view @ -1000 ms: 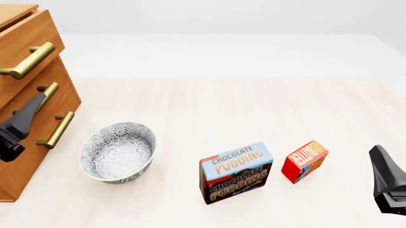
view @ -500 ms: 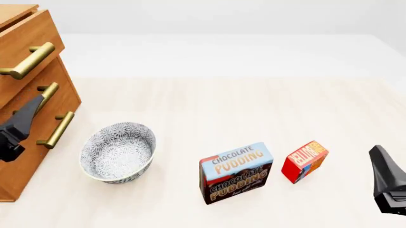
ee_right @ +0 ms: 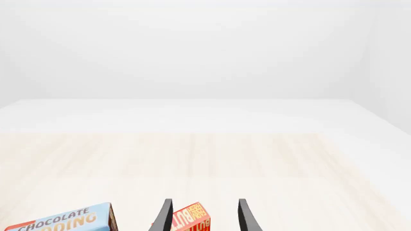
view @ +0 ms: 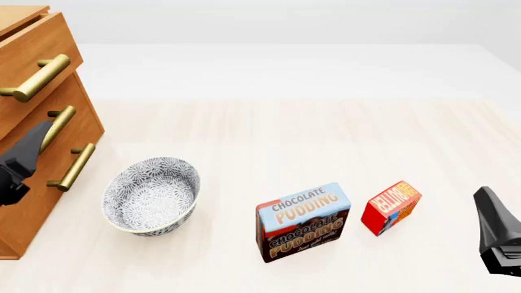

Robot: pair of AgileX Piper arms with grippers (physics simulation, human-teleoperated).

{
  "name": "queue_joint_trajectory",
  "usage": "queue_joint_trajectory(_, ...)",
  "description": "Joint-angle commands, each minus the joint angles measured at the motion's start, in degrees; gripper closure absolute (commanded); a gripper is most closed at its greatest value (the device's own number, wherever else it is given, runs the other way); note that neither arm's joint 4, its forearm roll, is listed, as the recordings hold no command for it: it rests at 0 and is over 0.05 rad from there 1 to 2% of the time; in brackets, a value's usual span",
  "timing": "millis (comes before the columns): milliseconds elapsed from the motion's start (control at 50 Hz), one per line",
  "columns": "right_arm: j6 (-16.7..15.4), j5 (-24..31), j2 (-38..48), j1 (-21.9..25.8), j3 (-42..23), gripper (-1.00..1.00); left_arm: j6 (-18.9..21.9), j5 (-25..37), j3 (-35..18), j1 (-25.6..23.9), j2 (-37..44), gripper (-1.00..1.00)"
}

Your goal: Put the butter at the back in the top drawer of the cabinet and close it.

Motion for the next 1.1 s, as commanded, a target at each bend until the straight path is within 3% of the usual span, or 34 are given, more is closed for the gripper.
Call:
queue_joint_trajectory(20,0.00,0.00,0.00,0.00,0.00,-1.00,0.40,-1.10,0.13,0.66,0.95,-1.00)
queue_joint_trajectory(300,0.00,0.00,0.00,0.00,0.00,-1.00,1.31,-7.24,0.59,2.92,7.38,-1.00)
queue_joint_trajectory(1100,0.00,0.00,0.00,0.00,0.00,-1.00,1.83,-8.52,1.39,5.00,8.43,-1.00)
